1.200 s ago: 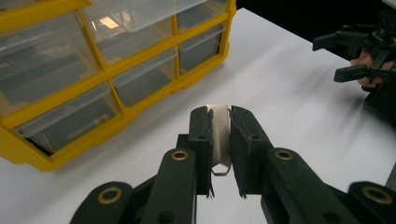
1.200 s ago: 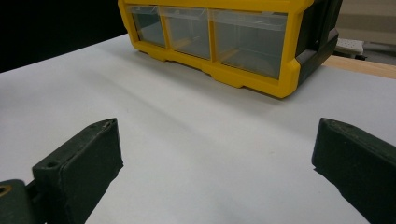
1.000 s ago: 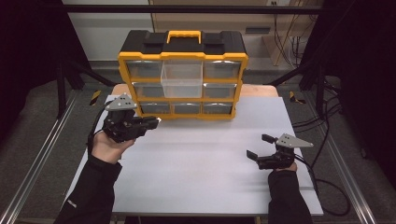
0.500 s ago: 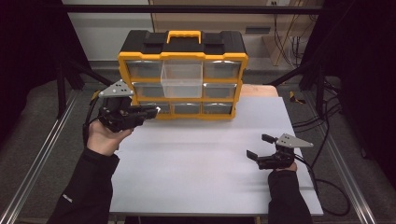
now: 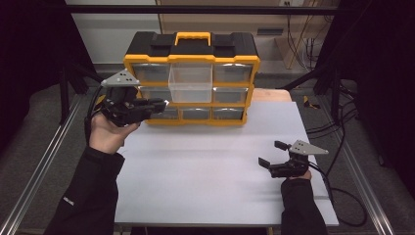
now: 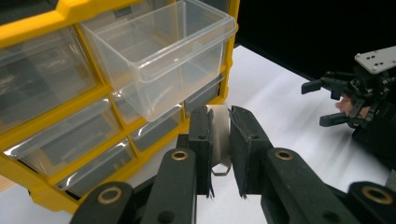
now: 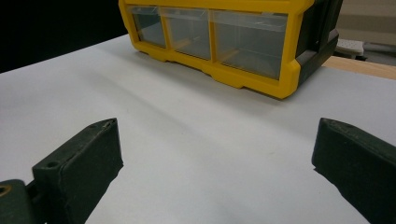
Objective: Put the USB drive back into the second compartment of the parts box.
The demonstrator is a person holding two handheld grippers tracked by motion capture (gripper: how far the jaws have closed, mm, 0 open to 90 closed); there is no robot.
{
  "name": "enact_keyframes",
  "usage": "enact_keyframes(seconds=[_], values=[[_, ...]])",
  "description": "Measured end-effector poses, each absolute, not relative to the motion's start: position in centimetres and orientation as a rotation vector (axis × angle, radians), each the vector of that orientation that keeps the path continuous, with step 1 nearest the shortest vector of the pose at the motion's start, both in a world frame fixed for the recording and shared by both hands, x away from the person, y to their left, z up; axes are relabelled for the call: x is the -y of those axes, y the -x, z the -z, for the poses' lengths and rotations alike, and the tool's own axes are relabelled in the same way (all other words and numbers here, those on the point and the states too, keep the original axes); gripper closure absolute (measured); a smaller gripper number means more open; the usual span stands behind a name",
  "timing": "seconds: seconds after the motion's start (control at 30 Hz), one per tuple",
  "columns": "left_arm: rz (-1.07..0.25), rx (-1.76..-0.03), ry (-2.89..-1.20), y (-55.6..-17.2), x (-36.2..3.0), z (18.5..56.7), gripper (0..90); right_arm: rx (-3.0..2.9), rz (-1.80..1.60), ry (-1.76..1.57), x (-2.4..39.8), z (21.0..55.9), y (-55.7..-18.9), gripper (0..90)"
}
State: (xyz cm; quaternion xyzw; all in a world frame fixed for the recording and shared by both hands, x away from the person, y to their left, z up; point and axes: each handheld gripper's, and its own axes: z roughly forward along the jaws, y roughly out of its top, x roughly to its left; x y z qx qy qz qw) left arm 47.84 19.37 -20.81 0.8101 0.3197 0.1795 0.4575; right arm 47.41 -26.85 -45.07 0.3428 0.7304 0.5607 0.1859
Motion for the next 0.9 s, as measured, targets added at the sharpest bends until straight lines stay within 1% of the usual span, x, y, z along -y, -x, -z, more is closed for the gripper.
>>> enact_keyframes(seconds=[0.43,0.9], values=[[-0.453,-0.803,-1.987,-49.1,-19.1,18.8,79.0,-2.059,-1.577,-0.968,26.8,45.1,-47.4,2.0],[-0.479,-0.804,-1.984,-50.2,-17.2,16.6,79.0,-2.059,-1.578,-0.966,26.8,45.1,-47.4,2.0]])
